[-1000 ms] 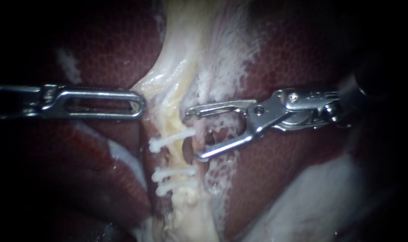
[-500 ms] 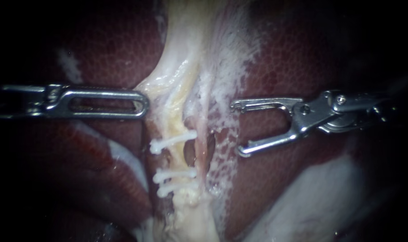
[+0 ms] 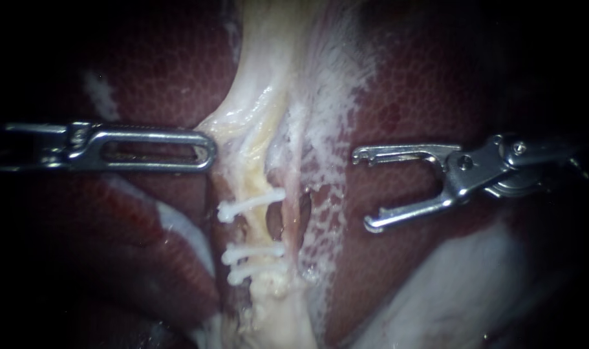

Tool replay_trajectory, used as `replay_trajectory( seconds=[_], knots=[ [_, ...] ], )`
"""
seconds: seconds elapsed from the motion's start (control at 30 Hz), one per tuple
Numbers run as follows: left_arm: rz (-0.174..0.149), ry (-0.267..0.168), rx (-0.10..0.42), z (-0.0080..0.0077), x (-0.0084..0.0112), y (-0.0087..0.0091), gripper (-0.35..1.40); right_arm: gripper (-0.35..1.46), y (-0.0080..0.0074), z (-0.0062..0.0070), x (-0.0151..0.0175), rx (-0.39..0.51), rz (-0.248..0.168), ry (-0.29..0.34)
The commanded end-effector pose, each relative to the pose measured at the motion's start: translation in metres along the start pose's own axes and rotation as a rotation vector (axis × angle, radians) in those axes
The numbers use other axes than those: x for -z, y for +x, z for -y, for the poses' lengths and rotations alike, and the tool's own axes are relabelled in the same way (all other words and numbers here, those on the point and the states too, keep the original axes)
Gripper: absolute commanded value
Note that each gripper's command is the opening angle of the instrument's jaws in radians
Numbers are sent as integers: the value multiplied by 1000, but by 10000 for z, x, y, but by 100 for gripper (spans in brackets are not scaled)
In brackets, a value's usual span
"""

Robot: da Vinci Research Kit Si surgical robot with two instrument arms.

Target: Going back third clip left tube

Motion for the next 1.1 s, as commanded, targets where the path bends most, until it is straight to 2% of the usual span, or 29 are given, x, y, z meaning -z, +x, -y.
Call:
replay_trajectory(
  seconds=[0.03, 0.47, 0.77, 1.1],
  knots=[
    [0, 0, 0, 0, 0, 0, -35, 60, 0, 0, 1, -1, 0, 0],
    [6, -3, -3, -3, -8, 5, -35, 60, 2, 4, 3, -1, 1, 2],
    [-6, -10, -18, -14, -31, 18, -35, 60, 1, 8, 10, 0, 5, 5],
    [-11, -4, -21, -16, -51, 23, -35, 60, 2, 10, 11, 0, 5, 6]
  ],
)
